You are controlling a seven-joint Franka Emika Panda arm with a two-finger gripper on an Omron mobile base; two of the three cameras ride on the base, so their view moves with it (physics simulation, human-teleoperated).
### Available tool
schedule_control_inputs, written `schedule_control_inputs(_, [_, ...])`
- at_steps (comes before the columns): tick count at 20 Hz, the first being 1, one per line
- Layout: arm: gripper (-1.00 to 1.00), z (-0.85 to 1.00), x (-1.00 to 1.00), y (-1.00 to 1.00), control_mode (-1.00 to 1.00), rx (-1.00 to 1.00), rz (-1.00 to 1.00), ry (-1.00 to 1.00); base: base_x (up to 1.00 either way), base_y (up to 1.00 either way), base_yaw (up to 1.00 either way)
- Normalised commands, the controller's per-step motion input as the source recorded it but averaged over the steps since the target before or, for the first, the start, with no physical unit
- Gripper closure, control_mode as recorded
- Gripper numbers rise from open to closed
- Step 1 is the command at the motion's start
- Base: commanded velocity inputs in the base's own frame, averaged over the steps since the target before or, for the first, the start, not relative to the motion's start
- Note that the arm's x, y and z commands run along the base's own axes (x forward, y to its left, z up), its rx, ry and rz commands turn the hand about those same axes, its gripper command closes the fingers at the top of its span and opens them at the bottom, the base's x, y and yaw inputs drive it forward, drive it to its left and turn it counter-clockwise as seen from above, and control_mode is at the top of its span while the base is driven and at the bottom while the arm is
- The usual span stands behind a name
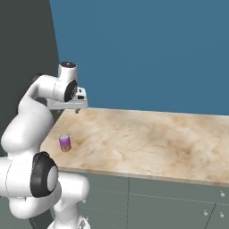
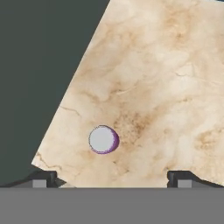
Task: Four empty soda cans are scattered around the kitchen. Gather all the cans and cluster them next to the stove for recycling.
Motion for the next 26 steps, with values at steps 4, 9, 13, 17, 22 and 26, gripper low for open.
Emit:
schedule_control_inputs(4, [-1.00, -0.93, 0.28, 0.65, -1.00, -0.19, -0.06, 0.24, 0.00, 0.00, 0.00])
schedule_control_inputs(9, [-1.00, -0.53, 0.00, 0.29, -1.00, -0.07, -0.07, 0.20, 0.00, 0.00, 0.00])
schedule_control_inputs(13, [-1.00, -0.51, 0.00, 0.02, -1.00, 0.00, -0.03, 0.09, 0.00, 0.00, 0.00])
schedule_control_inputs(17, [-1.00, -0.48, 0.00, 0.00, -1.00, 0.00, -0.02, 0.03, 0.00, 0.00, 0.00])
schedule_control_inputs(22, [-1.00, -0.49, 0.00, 0.00, -1.00, 0.00, -0.01, 0.07, 0.00, 0.00, 0.00])
schedule_control_inputs(26, [-1.00, -0.48, 0.00, 0.00, -1.00, 0.00, 0.00, 0.07, 0.00, 0.00, 0.00])
